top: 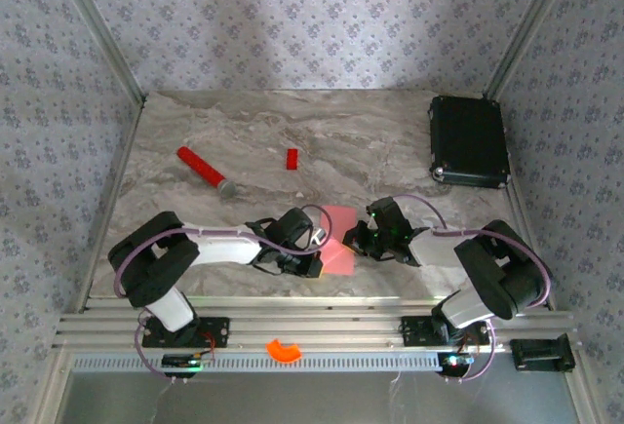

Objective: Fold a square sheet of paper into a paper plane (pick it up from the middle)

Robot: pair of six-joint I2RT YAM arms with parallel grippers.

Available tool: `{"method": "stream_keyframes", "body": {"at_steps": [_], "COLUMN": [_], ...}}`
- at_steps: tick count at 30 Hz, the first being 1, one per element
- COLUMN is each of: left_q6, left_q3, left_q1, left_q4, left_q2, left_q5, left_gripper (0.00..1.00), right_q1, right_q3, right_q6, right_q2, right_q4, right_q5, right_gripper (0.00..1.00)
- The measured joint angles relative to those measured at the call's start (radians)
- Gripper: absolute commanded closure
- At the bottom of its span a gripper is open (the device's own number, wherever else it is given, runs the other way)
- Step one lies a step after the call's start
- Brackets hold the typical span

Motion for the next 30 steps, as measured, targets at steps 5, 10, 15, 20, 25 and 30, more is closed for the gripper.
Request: {"method": "stream_keyframes", "body": {"at_steps": [5,10,15,20,25,30], "left_q6": [-0.015,-0.018,-0.018,-0.017,-0.012,-0.006], "left_q3": [0.011,0.061,0.066,0.066,0.066,0.066], "left_q1": [0.000,0.004,0.035,0.050,0.043,0.030], "left_q4": [-0.027,-0.036,-0.034,-0.025,-0.019,-0.012], "left_q2": [-0.014,-0.055,-0.091,-0.050,0.011,0.048], "left_q5": [0.010,-0.004,-0.017,-0.008,0.011,0.010], "left_gripper": [0.91,0.94,0.98,0.98,0.97,0.98], "right_q1": [0.000,0.000,0.000,-0.004,-0.004,-0.004], "right_q3": [0.003,0.032,0.053,0.052,0.045,0.045], "right_q6": [0.000,-0.008,-0.016,-0.016,-0.016,-0.016], "right_q2": [0.000,0.000,-0.004,-0.014,-0.029,-0.031], "right_q4": [-0.001,-0.052,-0.107,-0.123,-0.137,-0.138], "right_q5": [-0.003,-0.001,0.010,0.015,0.024,0.027], "right_gripper": [1.00,1.00,1.00,1.00,1.00,0.99]}}
